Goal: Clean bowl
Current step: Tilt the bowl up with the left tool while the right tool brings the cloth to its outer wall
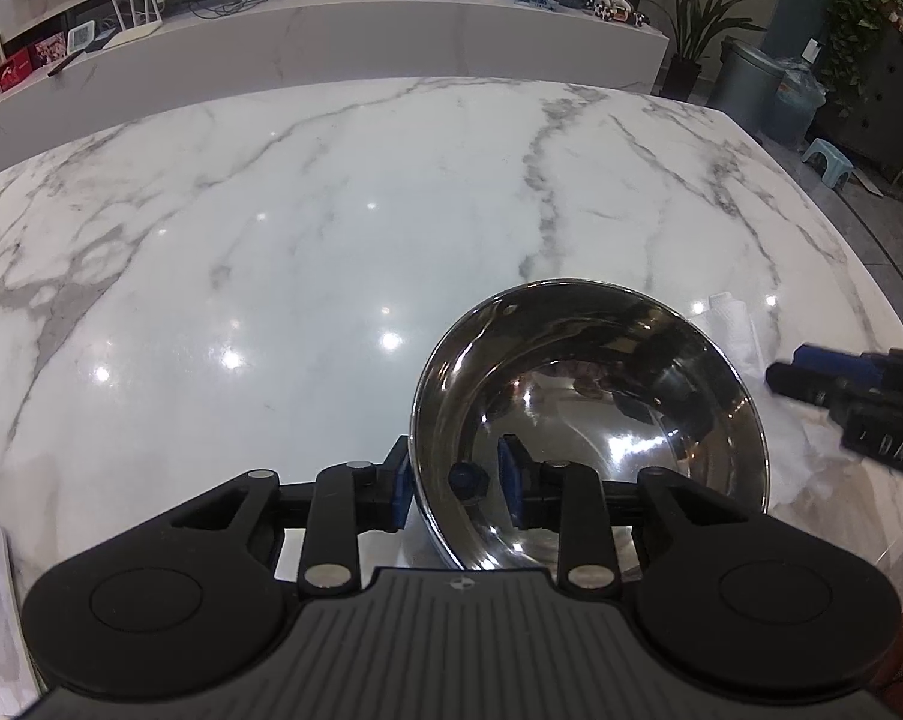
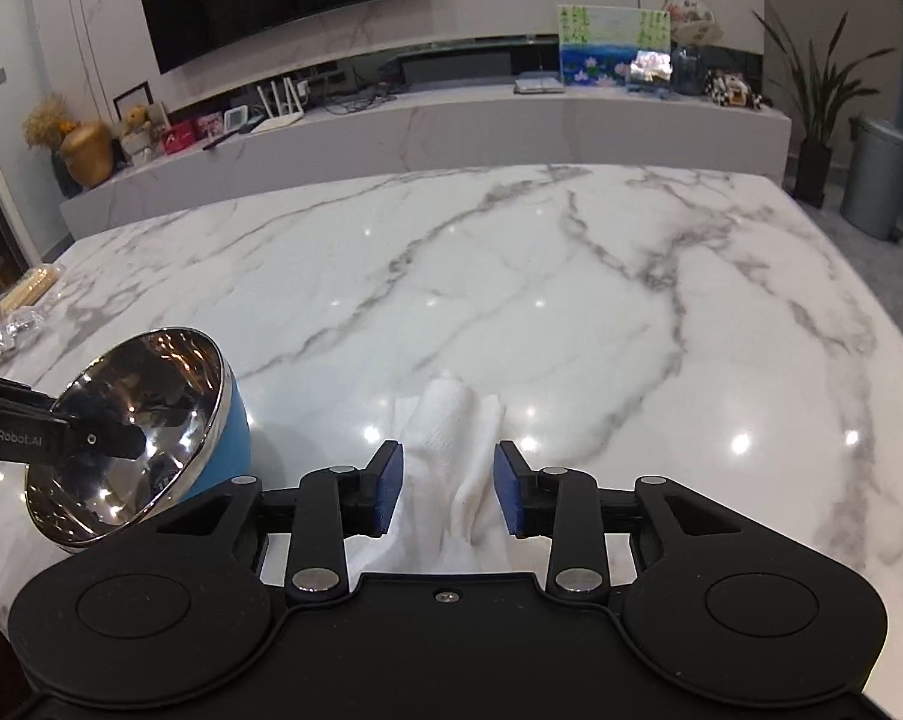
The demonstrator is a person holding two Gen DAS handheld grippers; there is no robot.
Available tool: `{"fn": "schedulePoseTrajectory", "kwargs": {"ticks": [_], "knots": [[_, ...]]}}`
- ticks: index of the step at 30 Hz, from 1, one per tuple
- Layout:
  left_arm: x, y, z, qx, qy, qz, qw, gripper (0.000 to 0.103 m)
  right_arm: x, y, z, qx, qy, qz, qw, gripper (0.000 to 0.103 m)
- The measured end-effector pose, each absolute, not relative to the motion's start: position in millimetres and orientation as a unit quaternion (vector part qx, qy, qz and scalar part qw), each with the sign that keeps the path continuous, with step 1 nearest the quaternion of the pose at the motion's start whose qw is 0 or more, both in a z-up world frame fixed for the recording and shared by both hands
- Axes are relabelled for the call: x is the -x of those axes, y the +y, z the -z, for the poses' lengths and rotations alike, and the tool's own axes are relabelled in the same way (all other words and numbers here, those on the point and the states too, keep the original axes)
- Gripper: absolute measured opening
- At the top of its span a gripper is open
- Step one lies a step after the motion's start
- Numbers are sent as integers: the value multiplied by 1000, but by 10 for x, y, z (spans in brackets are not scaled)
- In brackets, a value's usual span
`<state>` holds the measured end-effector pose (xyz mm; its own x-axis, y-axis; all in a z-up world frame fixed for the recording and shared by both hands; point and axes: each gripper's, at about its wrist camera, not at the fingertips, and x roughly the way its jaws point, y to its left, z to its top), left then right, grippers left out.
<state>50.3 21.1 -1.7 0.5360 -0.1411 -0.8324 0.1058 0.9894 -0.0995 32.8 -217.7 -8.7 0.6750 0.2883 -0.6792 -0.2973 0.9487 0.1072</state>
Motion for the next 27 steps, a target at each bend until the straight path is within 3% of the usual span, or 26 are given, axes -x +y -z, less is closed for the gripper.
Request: {"fn": "schedulePoseTrajectory", "kwargs": {"ticks": [5, 11, 15, 24, 27], "knots": [[-494, 224, 18, 23, 479, 68, 875, 28, -285, -2045, 182, 39, 371, -160, 914, 31], [-479, 241, 27, 24, 482, 65, 873, 28, -352, -1994, 276, 49, 375, -155, 913, 14], [-462, 223, 14, 18, 482, 67, 873, 28, -373, -2034, 249, 35, 376, -159, 912, 10], [-407, 189, -20, 0, 481, 60, 874, 21, -448, -2601, 93, -241, 368, -237, 866, 10], [-414, 198, -6, -1, 487, 57, 872, 16, -454, -2607, 121, -279, 376, -270, 842, 10]]}}
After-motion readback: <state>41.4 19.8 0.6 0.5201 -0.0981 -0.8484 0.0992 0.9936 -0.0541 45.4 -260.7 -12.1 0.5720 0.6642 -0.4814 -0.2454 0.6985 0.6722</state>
